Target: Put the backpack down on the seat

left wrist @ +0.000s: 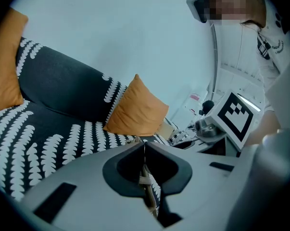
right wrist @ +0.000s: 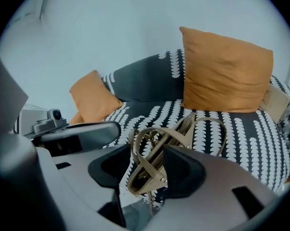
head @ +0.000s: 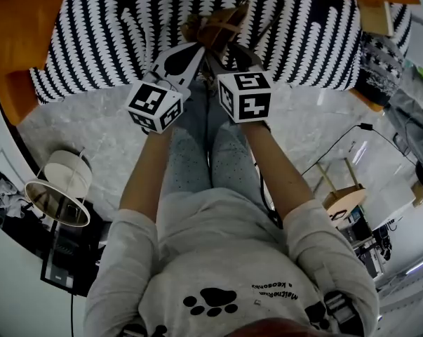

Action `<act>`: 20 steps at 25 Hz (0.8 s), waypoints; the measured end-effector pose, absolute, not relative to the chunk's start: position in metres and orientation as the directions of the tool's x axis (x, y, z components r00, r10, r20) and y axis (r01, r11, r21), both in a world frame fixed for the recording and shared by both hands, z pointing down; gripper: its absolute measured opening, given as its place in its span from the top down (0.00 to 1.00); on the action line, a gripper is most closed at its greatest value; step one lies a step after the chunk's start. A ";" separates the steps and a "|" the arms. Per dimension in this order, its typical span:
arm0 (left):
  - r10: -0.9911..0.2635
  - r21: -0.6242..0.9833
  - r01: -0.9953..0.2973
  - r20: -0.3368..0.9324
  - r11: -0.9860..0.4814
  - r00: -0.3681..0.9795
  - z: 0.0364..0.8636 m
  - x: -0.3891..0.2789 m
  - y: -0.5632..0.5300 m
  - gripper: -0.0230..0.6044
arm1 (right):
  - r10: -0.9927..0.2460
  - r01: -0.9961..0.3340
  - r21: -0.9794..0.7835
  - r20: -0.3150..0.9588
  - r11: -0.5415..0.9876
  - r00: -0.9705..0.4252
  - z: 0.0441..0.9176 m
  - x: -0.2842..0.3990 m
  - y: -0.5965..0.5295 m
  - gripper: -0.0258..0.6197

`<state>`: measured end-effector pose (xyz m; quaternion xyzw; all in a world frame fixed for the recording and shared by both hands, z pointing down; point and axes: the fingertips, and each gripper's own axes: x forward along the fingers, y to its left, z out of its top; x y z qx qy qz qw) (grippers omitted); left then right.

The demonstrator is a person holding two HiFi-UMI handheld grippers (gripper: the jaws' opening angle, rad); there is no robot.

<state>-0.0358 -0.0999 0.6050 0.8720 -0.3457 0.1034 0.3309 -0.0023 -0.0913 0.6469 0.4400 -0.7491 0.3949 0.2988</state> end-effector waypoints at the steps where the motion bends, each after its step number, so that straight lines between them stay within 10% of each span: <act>1: -0.533 0.508 -0.670 0.408 -0.542 0.741 0.601 -0.035 -0.099 0.93 | -0.437 -0.897 -0.325 0.789 0.300 -0.432 0.641 -0.001 -0.092 0.61; 4: -0.536 0.515 -0.658 0.388 -0.549 0.750 0.572 -0.029 -0.106 0.93 | -0.484 -0.922 -0.256 0.792 0.291 -0.373 0.608 0.012 -0.104 0.87; 20: -0.547 0.513 -0.653 0.365 -0.557 0.753 0.499 -0.003 -0.110 0.93 | -0.516 -0.873 -0.365 0.705 0.325 -0.487 0.518 0.023 -0.121 0.91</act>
